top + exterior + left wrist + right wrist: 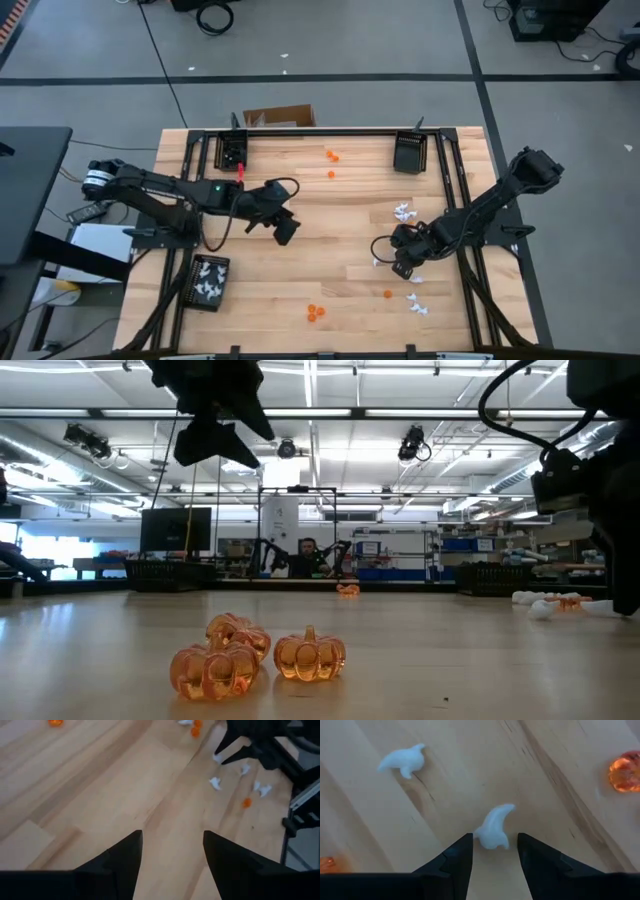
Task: Sort Halloween decoration
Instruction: Put the white ghost toy into the bottom black basket
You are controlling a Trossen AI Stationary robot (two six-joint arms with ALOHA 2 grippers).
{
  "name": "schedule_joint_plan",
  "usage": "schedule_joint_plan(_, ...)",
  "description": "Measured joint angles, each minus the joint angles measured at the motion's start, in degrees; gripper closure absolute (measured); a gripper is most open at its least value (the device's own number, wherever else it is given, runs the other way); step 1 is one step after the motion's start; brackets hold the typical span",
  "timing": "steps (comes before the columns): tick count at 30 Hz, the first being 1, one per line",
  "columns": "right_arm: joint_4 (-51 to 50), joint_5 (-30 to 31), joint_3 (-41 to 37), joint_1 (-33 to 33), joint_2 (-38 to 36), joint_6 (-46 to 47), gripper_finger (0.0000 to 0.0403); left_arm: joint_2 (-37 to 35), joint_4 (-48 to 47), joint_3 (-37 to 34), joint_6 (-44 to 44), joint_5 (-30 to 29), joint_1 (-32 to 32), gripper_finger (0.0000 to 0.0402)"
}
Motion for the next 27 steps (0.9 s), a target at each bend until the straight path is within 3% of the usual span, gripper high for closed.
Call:
schedule_joint_plan(4,0.4,-0.15,0.01,-1.12,0.29,-1.64,0.0264,0.91,-0.77,0.07,0.36,-0.02,0.37,0.0182)
schedule_joint_plan(12,2.81,0.69,-0.17,-2.27,-0.64,-3.77,0.0394,2.66,0.19,-0.05,4.72,-0.04,2.59,0.0182)
schedule_joint_plan(19,5.89,6.34,3.36,-2.64,-4.96,-9.17,0.0395,3.8,1.88,-0.16,8.74,0.47,5.35,0.0182)
schedule_joint_plan(22,7.05,9.03,4.9,-4.56,-5.76,-9.84,0.0395,3.85,-1.95,-0.14,9.73,0.49,6.9,0.0182)
schedule_joint_plan(27,6.02,9.79,6.05,-9.8,-6.78,-8.24,0.0354,3.84,-7.61,-0.14,10.58,0.65,12.54,0.0182)
